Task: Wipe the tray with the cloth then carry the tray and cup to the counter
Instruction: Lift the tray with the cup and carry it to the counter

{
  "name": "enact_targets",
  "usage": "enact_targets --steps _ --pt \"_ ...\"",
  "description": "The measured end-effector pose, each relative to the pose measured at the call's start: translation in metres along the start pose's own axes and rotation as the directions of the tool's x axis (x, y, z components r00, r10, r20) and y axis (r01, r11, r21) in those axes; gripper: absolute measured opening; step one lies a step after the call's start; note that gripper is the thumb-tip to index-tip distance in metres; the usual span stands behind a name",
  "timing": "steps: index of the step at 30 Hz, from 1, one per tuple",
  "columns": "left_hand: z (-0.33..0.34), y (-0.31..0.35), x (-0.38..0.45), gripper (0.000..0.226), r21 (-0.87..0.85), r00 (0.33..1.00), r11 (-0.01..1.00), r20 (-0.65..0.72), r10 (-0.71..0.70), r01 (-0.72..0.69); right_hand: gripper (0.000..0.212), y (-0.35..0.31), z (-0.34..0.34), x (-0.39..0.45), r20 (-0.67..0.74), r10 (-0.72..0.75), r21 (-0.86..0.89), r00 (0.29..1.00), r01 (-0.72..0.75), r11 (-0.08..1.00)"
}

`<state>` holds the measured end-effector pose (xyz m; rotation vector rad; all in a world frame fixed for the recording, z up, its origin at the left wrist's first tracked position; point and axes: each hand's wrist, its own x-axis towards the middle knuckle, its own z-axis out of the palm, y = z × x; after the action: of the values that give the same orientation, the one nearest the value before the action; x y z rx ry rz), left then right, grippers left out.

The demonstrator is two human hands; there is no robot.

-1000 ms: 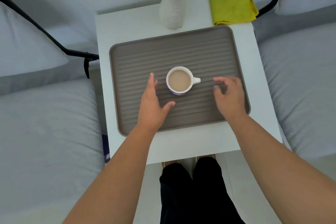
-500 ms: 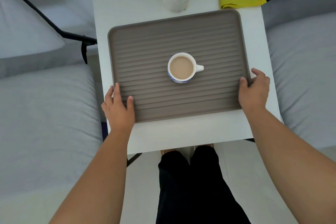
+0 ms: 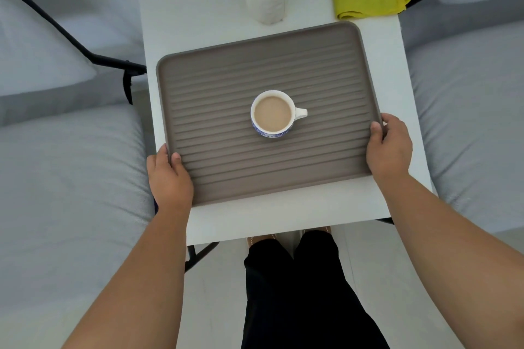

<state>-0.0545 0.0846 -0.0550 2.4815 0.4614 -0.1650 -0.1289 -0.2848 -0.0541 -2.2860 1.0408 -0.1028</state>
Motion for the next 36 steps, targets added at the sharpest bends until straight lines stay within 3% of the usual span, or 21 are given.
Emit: enact_targets --steps 9,20,24,30,36 --pt "-0.051 -0.002 -0.035 0.043 -0.006 0.999 0.999 -0.028 -0.042 0.041 0.026 -0.027 -0.035 -0.008 0.083 -0.063 0.046 0.995 0.059 0.997" --pt "-0.183 0.025 -0.113 0.047 -0.084 0.981 0.994 -0.17 -0.09 0.077 0.027 -0.117 -0.125 -0.046 0.24 -0.203 0.172 0.949 0.164 0.971" --pt "-0.233 0.023 -0.147 0.049 -0.115 0.968 0.989 -0.223 -0.113 0.089 0.042 -0.154 -0.156 -0.067 0.287 -0.311 0.149 0.906 0.279 0.949" --pt "-0.298 0.016 -0.211 0.048 -0.174 0.919 0.976 -0.347 -0.185 0.131 0.046 -0.203 -0.195 -0.107 0.373 -0.435 0.194 0.819 0.39 0.9" --pt "-0.343 -0.006 -0.276 0.046 -0.248 0.854 0.954 -0.446 -0.267 0.169 0.047 -0.256 -0.216 -0.143 0.47 -0.578 0.248 0.667 0.529 0.812"
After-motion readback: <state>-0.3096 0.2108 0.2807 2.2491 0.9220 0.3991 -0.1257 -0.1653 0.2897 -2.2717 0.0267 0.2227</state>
